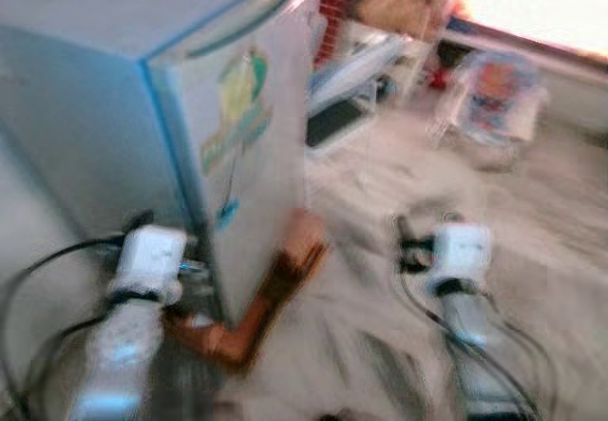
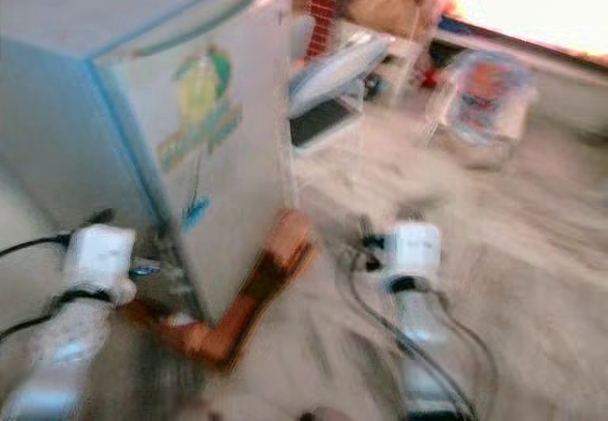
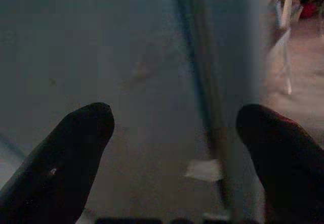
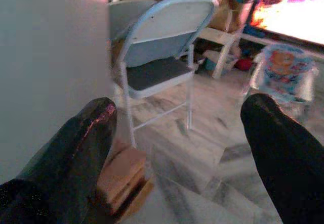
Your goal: Restocking fridge
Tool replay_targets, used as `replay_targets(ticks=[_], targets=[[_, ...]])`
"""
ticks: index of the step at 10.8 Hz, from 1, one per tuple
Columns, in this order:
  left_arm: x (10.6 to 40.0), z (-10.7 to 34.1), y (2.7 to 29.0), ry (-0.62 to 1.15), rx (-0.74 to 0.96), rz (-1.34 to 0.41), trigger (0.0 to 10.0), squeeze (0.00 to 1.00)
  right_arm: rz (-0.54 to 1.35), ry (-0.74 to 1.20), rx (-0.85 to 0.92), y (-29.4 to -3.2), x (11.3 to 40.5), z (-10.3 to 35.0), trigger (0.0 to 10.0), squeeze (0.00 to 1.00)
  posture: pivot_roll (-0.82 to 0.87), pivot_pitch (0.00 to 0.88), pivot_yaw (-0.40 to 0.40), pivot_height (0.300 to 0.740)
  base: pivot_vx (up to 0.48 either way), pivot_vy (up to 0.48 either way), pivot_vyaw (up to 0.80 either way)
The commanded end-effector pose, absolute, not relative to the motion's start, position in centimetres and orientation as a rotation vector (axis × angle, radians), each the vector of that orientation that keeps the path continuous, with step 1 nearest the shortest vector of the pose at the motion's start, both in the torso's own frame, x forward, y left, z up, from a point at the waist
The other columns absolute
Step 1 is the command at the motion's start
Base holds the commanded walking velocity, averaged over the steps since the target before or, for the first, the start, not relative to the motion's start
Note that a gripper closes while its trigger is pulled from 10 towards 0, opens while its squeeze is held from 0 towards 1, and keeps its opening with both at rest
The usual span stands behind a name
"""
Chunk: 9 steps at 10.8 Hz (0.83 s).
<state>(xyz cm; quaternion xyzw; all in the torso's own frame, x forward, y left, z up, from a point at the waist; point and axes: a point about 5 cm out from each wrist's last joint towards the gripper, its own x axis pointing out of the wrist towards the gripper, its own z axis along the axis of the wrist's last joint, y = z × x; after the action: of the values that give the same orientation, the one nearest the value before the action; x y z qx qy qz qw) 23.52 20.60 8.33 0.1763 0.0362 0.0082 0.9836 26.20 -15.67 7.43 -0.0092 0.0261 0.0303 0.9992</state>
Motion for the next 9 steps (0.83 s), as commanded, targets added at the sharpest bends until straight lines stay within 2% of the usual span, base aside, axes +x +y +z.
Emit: replay_targets(ticks=[1,2,5,7,9], targets=[[23.74,8.63,19.80,0.052,0.344,0.001,10.0,0.00,0.023,0.048,-0.044,-16.98,26.22,7.70,10.0,0.00,0.14,0.069,-0.061,0.740,0.000,0.000,-0.80],[23.88,8.90,19.81,0.039,0.343,0.003,10.0,0.00,0.021,0.047,-0.045,-17.00,26.32,7.74,10.0,0.00,0.14,0.070,-0.060,0.740,0.000,0.000,-0.80],[23.78,8.91,19.76,0.038,0.348,-0.003,10.0,0.00,0.023,0.050,-0.047,-16.89,26.26,7.63,10.0,0.00,0.14,0.075,-0.061,0.740,0.000,0.000,0.00],[23.69,8.88,19.78,0.038,0.338,0.008,10.0,0.00,0.028,0.052,-0.046,-16.75,26.21,7.55,10.0,0.00,0.15,0.083,-0.058,0.740,0.000,0.000,-0.72],[23.64,8.67,19.88,0.050,0.321,0.020,10.0,0.00,0.032,0.051,-0.048,-16.68,26.08,7.48,10.0,0.00,0.14,0.089,-0.056,0.740,0.000,0.000,0.00]])
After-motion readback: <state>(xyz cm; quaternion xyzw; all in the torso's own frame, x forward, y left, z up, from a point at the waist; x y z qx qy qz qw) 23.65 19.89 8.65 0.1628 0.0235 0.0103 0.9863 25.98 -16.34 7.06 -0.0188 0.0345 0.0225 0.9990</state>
